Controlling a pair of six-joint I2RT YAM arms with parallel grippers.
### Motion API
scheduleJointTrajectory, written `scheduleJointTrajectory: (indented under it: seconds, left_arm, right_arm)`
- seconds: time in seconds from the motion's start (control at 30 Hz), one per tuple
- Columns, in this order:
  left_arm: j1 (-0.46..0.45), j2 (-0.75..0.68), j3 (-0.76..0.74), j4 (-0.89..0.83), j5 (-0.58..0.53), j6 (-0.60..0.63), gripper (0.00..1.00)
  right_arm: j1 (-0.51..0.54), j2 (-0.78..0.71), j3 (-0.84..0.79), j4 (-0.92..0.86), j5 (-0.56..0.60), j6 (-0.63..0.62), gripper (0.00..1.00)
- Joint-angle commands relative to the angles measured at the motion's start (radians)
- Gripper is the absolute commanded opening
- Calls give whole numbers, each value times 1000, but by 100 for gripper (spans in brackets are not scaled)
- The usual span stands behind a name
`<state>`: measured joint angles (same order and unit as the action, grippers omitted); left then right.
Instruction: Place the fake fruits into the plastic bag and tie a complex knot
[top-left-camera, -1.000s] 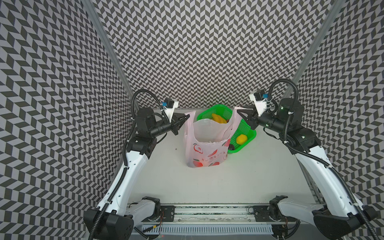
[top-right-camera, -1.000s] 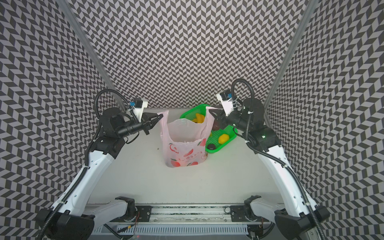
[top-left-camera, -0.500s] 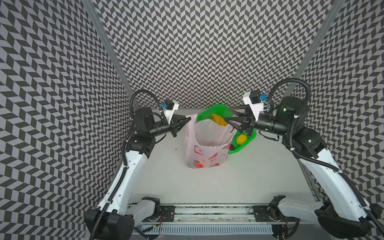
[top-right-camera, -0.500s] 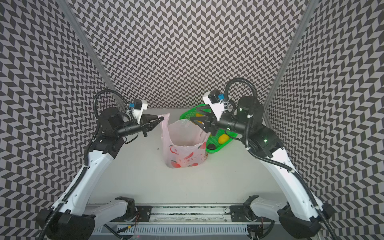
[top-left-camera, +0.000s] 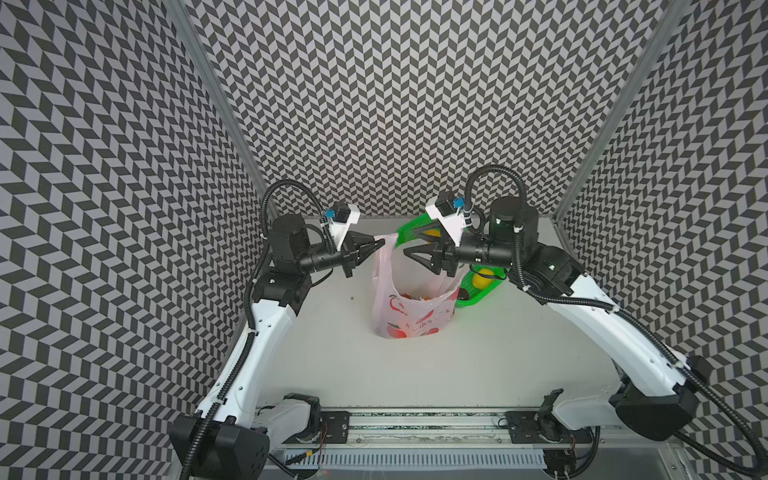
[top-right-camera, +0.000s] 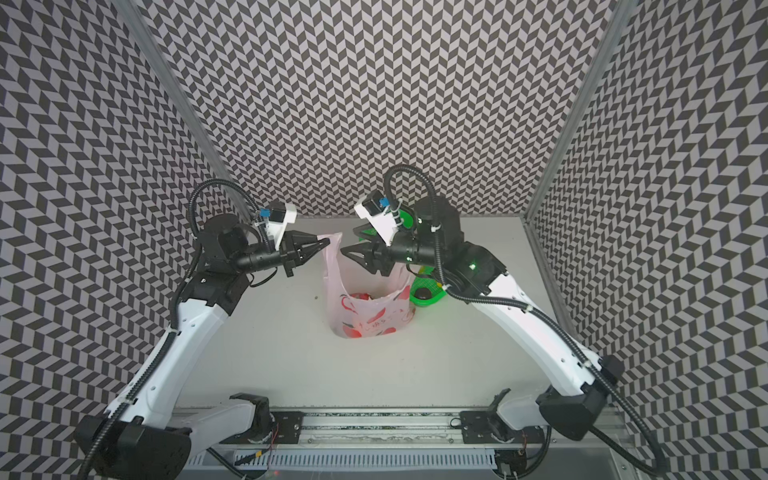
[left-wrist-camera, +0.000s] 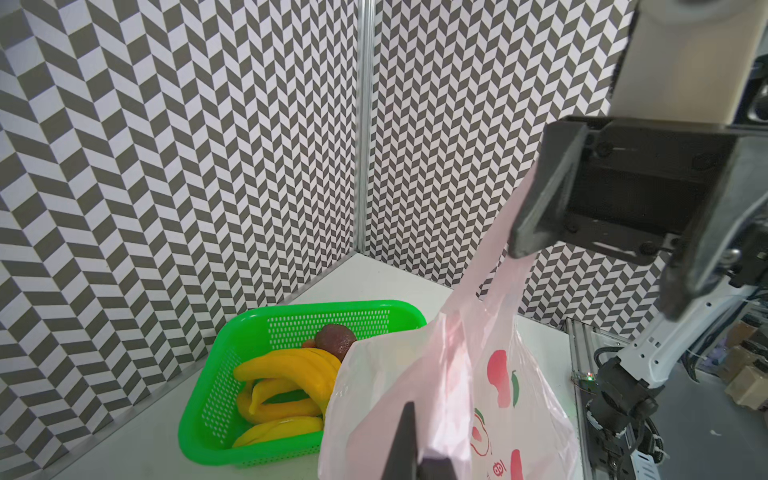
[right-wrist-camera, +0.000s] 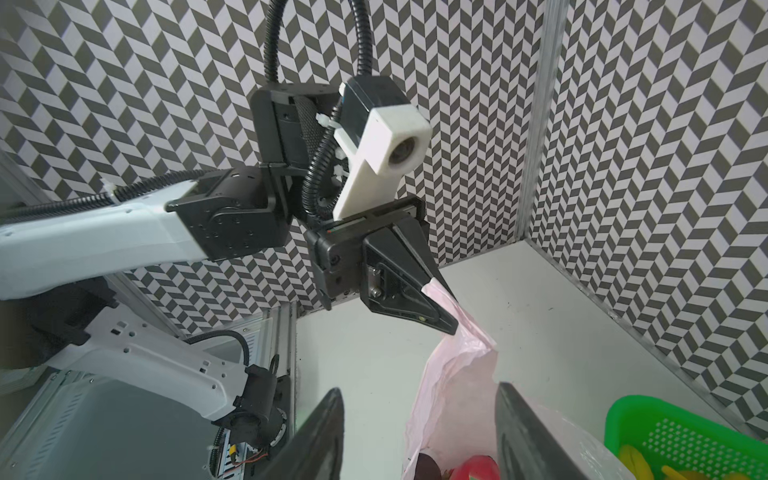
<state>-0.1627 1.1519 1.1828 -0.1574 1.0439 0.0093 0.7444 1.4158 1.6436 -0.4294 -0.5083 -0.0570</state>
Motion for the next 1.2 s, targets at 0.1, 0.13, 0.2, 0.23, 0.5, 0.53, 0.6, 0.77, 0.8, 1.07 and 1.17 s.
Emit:
scheduleJointTrajectory:
  seconds: [0.1, 0.13, 0.2, 0.23, 0.5, 0.53, 0.6, 0.77, 0.8, 1.07, 1.17]
  left_arm:
    - [8, -11, 0, 16, 106, 48, 0]
    - [8, -12, 0, 18, 118, 49, 0]
    - [8, -11, 0, 24, 129, 49, 0]
    - [8, -9, -2, 24, 135, 48, 0]
    - [8, -11, -2, 11, 146, 60, 0]
    - [8, -11, -2, 6, 146, 64, 0]
    - [8, -11, -2, 4, 148, 67, 0]
    - [8, -8, 0, 4, 153, 68, 0]
    - [8, -9, -1, 4, 153, 70, 0]
    - [8, -36, -34, 23, 129, 62, 36]
    - [8, -60, -82, 94, 102, 15, 46]
  right_arm:
    - [6, 70, 31, 72, -50, -99, 59]
    - [7, 83, 38, 72, -64, -104, 59]
    - [12, 103, 50, 76, -85, -115, 59]
    - [15, 111, 56, 81, -87, -117, 58]
    - [16, 130, 58, 124, -82, -122, 46]
    - [16, 131, 56, 126, -85, -124, 45]
    - [16, 131, 56, 133, -95, -121, 42]
    - [16, 134, 60, 129, -101, -126, 20]
    - [16, 135, 62, 126, -103, -127, 13]
    - [16, 128, 68, 117, -88, -124, 0]
    - [16, 124, 67, 120, -91, -116, 0]
